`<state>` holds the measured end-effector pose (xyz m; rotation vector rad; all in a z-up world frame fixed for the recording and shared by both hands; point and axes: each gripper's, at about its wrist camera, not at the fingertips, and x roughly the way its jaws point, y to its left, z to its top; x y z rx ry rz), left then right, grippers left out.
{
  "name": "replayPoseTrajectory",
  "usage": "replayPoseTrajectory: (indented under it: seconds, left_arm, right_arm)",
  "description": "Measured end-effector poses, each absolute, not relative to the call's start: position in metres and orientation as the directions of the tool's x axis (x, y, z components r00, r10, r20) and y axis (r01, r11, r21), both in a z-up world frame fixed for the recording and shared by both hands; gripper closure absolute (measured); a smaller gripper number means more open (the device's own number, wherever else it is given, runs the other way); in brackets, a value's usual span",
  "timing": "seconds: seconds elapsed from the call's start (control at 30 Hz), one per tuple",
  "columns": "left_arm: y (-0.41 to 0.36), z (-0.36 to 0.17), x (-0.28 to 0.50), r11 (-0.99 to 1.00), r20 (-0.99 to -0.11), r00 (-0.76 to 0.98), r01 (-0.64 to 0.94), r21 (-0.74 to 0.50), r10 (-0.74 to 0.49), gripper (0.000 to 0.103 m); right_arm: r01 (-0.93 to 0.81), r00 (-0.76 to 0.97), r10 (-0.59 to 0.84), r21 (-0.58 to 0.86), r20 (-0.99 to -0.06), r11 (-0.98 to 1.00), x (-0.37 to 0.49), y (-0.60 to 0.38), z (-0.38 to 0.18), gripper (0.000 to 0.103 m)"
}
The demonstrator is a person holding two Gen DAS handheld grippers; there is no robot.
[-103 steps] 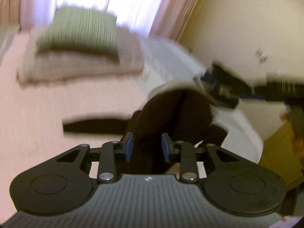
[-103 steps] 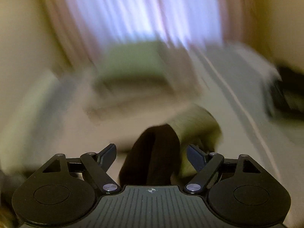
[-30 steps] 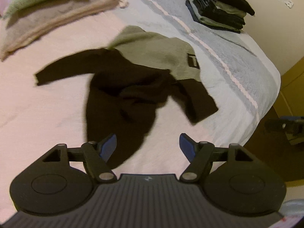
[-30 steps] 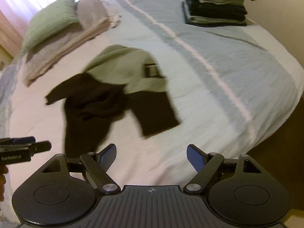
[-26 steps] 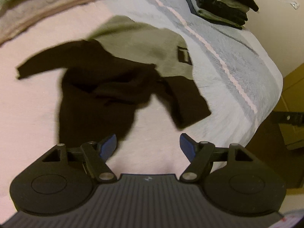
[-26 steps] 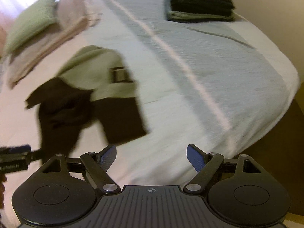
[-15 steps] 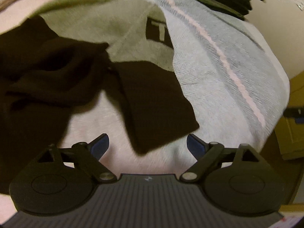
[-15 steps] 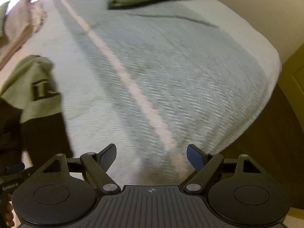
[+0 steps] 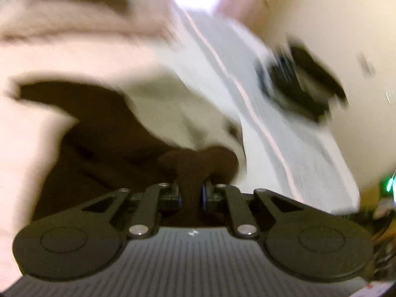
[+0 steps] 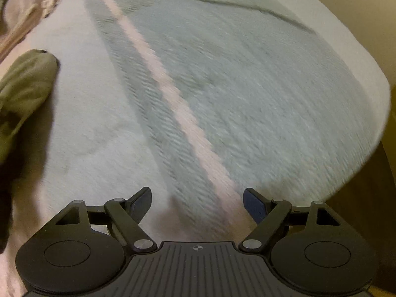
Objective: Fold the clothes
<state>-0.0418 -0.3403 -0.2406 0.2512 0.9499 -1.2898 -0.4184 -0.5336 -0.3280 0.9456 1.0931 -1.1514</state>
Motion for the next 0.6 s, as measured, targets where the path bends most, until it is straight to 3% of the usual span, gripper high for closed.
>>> replayPoseTrajectory:
  seconds: [0.13, 0.27, 0.33, 0.4, 0.5, 0.6]
  left_arm:
    - [-0.282, -0.165, 0.071, 0.570, -0.630, 0.341, 0.797, -0.200, -0.698, 0.093]
    - [-0.236, -0.156, 0.188, 0.811, -0.640, 0.601, 0.583, -0.059, -0.479, 0.088]
    - [-0.219, -0.180, 0.238, 0.866, -0.705, 0.612, 0.501, -0.005, -0.358, 0.077]
    - [-0.209, -0.207, 0.260, 0.872, -0.732, 0.619, 0.485, 0.068, -0.286, 0.072]
    - [-0.206, -0.247, 0.257, 0.814, -0.769, 0.571, 0.569, 0.117, -0.288, 0.067]
    - [-0.215, -0.285, 0.233, 0.666, -0.809, 0.458, 0.737, 0.114, -0.369, 0.059]
  right_arm:
    - [0.966, 0.099, -0.237, 0.036, -0.966, 0.255, -0.375, -0.545, -0.323, 0.025]
    - [0.938, 0.152, -0.249, 0.060, -0.956, 0.342, -0.322, -0.544, -0.324, 0.025]
    - [0.914, 0.181, -0.251, 0.069, -0.951, 0.400, -0.293, -0.541, -0.323, 0.025]
    - [0.881, 0.206, -0.260, 0.063, -0.943, 0.468, -0.265, -0.535, -0.321, 0.025]
    - [0.807, 0.243, -0.281, 0.032, -0.928, 0.590, -0.223, -0.527, -0.323, 0.025]
    - [0.685, 0.289, -0.321, -0.039, -0.902, 0.727, -0.175, -0.515, -0.329, 0.025]
